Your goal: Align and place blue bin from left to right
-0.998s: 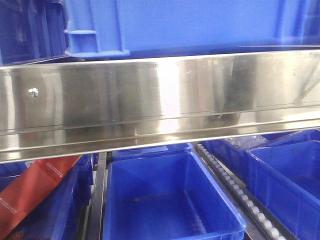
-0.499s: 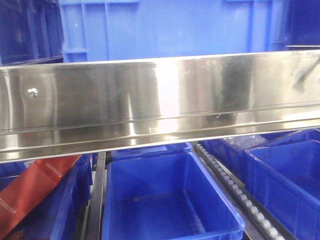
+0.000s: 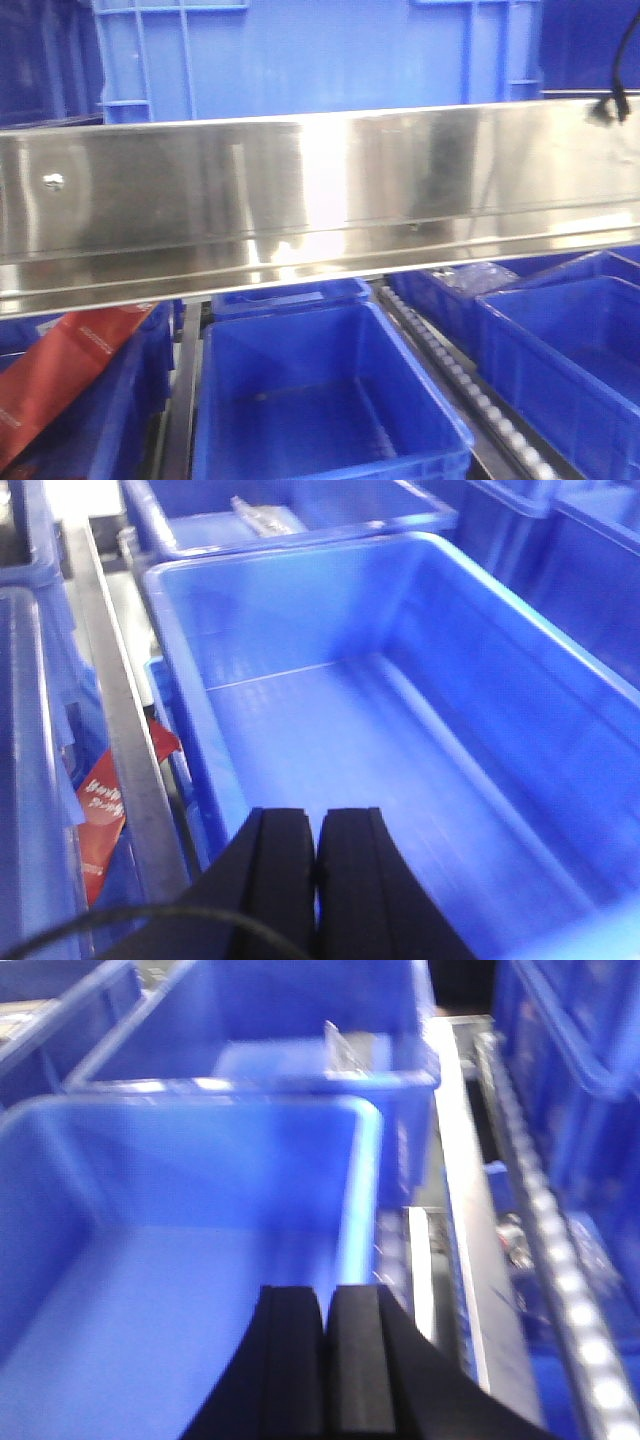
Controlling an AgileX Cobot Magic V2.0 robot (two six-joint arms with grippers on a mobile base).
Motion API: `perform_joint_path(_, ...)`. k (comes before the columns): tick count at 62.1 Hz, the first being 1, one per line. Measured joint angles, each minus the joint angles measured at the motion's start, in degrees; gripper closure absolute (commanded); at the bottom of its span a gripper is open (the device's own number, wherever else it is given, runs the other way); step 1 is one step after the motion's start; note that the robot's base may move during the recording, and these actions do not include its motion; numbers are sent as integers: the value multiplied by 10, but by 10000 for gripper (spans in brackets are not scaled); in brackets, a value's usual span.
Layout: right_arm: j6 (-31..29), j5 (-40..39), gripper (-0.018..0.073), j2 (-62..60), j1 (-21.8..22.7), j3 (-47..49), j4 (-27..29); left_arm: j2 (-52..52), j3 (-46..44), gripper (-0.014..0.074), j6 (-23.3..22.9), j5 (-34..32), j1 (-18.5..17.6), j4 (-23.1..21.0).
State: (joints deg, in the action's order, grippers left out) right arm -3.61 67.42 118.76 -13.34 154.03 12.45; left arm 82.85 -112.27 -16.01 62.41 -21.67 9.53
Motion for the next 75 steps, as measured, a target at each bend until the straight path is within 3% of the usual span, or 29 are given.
perform_joint_path(10,0,-1,637,0,0,0,0,-48,69,595,4,-40,3,1)
perform_joint_path(27,-16,-65,637,6,0,-20,25,-107,147,595,4,-99,47,-9)
perform_joint_path(50,-80,-184,637,64,-30,-23,41,-119,148,595,4,-108,53,15)
perform_joint_path(65,-87,-182,637,62,-37,-23,53,-120,148,595,11,-103,57,18)
perform_joint_path(75,-87,-158,637,38,-36,-24,55,-127,154,595,53,-83,57,18)
